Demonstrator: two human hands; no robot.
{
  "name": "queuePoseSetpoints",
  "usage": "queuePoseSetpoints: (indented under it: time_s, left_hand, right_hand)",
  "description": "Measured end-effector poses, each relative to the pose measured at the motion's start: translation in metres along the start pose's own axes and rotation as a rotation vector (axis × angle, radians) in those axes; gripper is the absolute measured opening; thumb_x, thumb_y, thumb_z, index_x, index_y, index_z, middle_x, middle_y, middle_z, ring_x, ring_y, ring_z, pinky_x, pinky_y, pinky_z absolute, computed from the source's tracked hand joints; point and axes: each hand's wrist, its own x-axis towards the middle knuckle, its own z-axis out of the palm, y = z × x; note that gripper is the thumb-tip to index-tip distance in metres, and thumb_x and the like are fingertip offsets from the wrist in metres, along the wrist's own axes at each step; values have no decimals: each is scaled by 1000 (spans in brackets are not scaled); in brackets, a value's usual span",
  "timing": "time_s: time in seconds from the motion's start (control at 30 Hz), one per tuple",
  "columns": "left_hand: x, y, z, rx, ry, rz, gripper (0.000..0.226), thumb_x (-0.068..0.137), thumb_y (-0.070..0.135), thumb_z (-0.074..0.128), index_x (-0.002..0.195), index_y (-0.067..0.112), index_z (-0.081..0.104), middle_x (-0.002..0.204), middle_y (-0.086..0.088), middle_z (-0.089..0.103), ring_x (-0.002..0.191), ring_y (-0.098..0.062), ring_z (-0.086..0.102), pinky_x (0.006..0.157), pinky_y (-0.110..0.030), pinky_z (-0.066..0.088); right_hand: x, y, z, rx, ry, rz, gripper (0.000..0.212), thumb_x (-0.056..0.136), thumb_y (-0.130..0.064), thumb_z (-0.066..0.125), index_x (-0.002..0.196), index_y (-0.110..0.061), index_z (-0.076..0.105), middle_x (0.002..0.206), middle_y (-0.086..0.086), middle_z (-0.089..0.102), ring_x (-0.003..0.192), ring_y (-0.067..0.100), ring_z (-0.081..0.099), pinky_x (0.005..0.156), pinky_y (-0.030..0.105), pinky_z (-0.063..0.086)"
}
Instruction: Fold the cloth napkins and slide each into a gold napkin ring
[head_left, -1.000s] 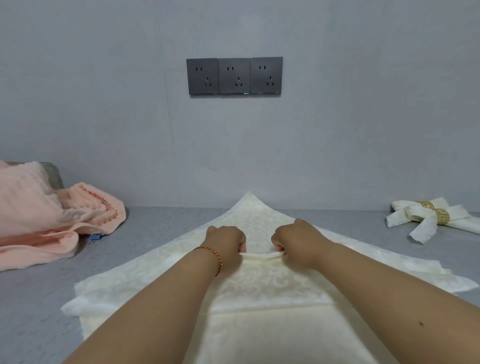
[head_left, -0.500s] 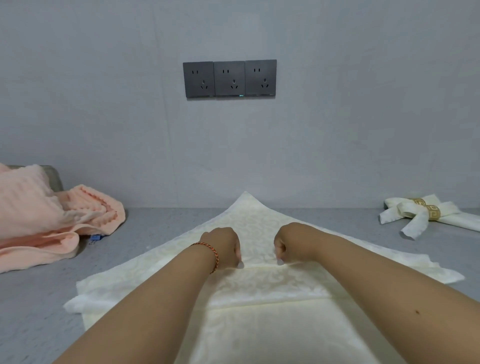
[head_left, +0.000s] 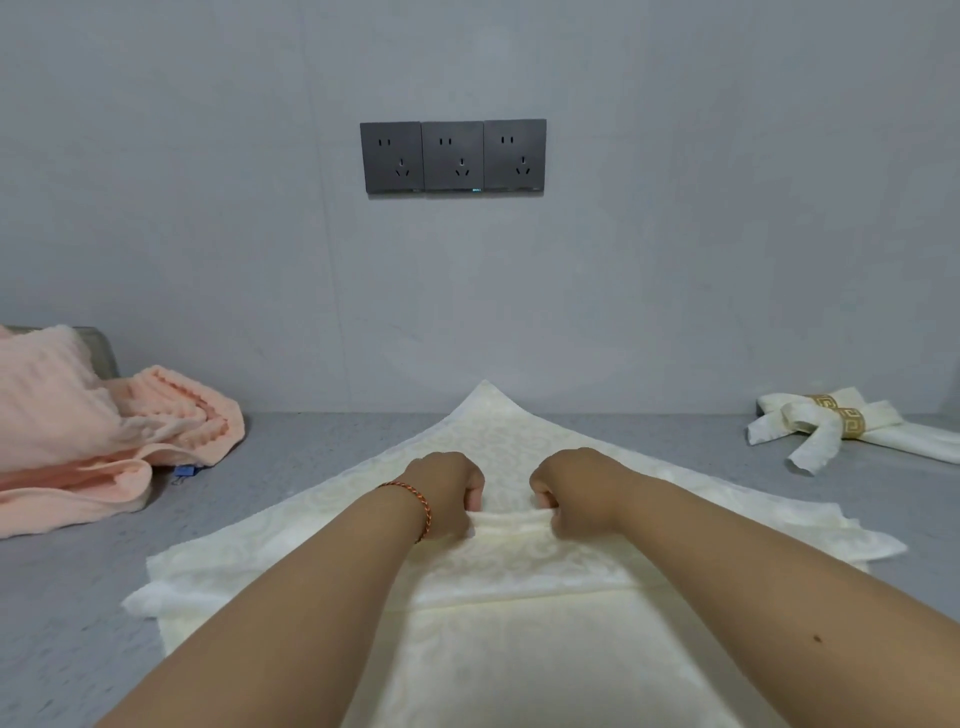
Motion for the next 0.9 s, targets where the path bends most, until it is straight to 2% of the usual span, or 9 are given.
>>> queuePoseSetpoints:
  time_s: [0.17,0.3,0.37,0.43,0.53,0.67,0.77,0.83,0.9]
  left_hand:
    - [-12,2,-2,68,-12,39,17,80,4,65,79,20,68,84,8,60,91,-19,54,74,-22,42]
    - [-22,7,-4,99,-67,22,22,80,4,61,88,21,72,104,1,68,101,-20,57,84,-26,48]
    - [-22,8,-4,88,-82,-27,18,80,13,59,71,27,64,91,1,67,93,-22,57,78,-29,51]
    - [-22,8,-3,51,-65,-80,27,78,23,58,54,21,46,65,1,53,71,-22,49,62,-25,41]
    - [-20,10,-4,38,-61,-69,39,80,33,69,50,22,46,58,9,49,69,-18,51,66,-25,41]
    - [-16,5,-5,23,-104,-48,16,74,33,79,72,26,64,83,13,66,90,-12,63,87,-28,51]
    - [-14,1,-5,4,-123,-65,41,75,37,78,109,19,62,107,5,63,102,-15,60,91,-28,49]
    - [-14,1,-6,-12,-132,-43,41,77,34,77,112,17,62,108,3,62,99,-15,59,86,-25,48]
    - [-17,3,-4,-20,-110,8,28,78,28,77,100,17,63,97,6,60,89,-13,55,77,-21,44]
  right_hand:
    - [-6,-8,-2,-99,-25,-62,34,77,-1,53,61,-25,35,66,-9,38,74,19,44,50,22,26]
    - [-14,-9,-6,-33,-86,-17,21,77,0,53,72,-20,53,77,-4,54,78,21,50,59,24,38]
    - [-16,-8,-8,24,-106,42,12,80,-5,53,71,-13,58,77,6,59,74,26,54,62,29,42]
    - [-19,-7,-10,90,-111,79,16,84,-11,53,69,-8,58,76,11,60,74,29,54,60,29,39]
    - [-18,-3,-12,162,-119,70,8,85,-14,63,86,-12,71,94,-1,70,91,19,63,77,27,48]
    - [-15,0,-9,227,-121,95,10,81,-22,74,84,-23,64,96,-8,64,89,12,57,77,24,46]
    - [-17,2,-7,221,-126,103,27,83,-28,72,106,-22,59,101,-10,51,93,13,50,75,23,39]
    - [-19,2,-8,209,-138,112,31,84,-29,70,112,-21,59,102,-10,51,94,13,50,77,23,39]
    - [-21,-1,-9,169,-117,77,19,84,-24,69,101,-21,60,98,-9,54,90,14,51,73,23,40]
